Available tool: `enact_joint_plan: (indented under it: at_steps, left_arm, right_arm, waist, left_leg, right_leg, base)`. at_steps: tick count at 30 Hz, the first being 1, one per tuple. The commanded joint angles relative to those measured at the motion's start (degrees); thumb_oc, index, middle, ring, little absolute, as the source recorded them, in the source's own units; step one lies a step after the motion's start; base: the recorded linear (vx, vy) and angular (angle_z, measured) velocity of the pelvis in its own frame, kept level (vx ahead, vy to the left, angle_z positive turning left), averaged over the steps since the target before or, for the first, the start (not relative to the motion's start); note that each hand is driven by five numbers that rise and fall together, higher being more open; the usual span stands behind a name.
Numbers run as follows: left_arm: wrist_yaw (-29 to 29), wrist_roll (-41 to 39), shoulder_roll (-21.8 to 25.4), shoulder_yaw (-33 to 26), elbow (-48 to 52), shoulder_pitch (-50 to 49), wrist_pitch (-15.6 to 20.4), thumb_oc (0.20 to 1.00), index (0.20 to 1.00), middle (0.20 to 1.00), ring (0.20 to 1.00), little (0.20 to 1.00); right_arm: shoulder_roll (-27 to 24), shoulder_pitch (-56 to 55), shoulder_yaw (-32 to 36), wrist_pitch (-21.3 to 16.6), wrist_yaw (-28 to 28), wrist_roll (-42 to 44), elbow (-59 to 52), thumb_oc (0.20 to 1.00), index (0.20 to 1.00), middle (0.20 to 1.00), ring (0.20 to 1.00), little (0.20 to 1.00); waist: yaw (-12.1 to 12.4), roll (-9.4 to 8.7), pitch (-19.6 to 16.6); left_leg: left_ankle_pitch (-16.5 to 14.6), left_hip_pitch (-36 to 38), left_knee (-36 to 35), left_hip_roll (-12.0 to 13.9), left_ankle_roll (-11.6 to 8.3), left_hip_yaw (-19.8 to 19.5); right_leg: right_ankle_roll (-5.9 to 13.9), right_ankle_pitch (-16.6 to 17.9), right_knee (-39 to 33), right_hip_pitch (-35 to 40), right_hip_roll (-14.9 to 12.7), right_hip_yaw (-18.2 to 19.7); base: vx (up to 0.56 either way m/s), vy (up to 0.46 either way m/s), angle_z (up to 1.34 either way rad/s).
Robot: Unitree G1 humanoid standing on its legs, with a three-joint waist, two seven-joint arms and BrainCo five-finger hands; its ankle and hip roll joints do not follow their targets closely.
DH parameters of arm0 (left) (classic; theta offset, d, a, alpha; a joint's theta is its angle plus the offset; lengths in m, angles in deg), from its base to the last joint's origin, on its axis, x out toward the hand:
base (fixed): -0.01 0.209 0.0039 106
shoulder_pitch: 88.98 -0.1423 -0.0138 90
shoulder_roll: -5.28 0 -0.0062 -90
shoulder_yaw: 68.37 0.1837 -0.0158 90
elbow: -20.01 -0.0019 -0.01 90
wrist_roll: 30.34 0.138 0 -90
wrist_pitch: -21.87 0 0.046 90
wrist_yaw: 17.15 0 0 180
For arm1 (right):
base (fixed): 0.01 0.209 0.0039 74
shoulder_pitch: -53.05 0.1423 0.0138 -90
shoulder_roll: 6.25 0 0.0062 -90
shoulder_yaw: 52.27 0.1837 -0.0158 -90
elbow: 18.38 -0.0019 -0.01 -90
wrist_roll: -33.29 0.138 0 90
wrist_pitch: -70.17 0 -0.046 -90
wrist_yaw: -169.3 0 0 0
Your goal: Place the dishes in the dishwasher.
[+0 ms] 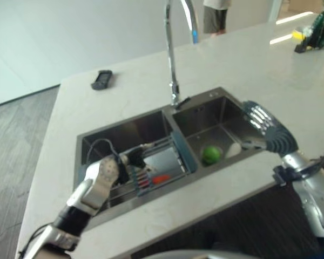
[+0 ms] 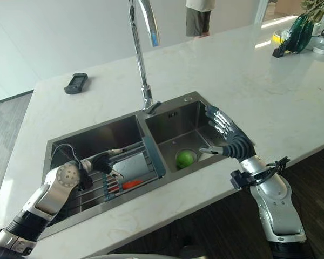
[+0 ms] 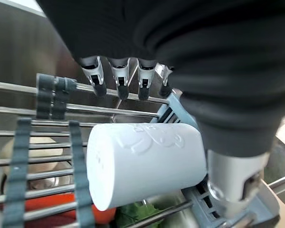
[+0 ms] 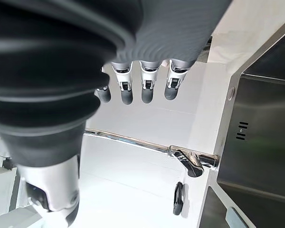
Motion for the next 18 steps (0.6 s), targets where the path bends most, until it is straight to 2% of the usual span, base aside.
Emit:
enact_joint_plan:
  at_steps: [1, 8, 18]
  left_arm:
    - [-1.8, 2.0, 2.2, 0.9, -2.3, 6.3, 0.7, 1.0, 1.0, 1.0, 1.0, 1.0]
    - [-0.4, 2.8, 1.4, 2.0, -2.0, 6.6, 0.2, 1.0, 1.0, 1.0, 1.0, 1.0]
    - [-1.6, 4.8, 0.5, 3.3, -4.0, 6.5, -0.4, 1.0, 1.0, 1.0, 1.0, 1.0]
  right_arm:
    - [0.0, 4.0, 1.7, -3.1, -1.2, 0.3, -1.7, 1.0, 1.0, 1.0, 1.0, 1.0]
    - [-0.1, 4.0, 1.7, -3.0, -1.2, 0.3, -2.0, 1.0, 1.0, 1.0, 1.0, 1.0]
    - [0.0, 4.2, 1.5, -3.1, -1.4, 0.0, -1.9, 1.0, 1.0, 1.0, 1.0, 1.0]
  waist:
    - [-0.4, -1.28, 0.1]
    - [-0.7, -1.2, 0.3]
    - [-0.8, -1.18, 0.6]
  left_leg:
    - [-3.0, 0.1, 0.6, -0.9, 0.47, 0.6]
    - [-3.1, 0.1, 0.7, -0.9, 0.51, 0.6]
    - [-3.1, 0.1, 0.8, -1.0, 0.58, 0.6]
  right_leg:
    - [5.9, -6.5, 1.7, 4.3, -2.8, 0.5]
    - [5.85, -6.6, 1.9, 4.2, -2.7, 0.7]
    - [5.7, -6.7, 2.2, 4.1, -2.5, 0.9]
  base:
    - [0.0, 0.0, 0.0]
    - [0.0, 0.0, 0.0]
    - [0.0, 0.0, 0.0]
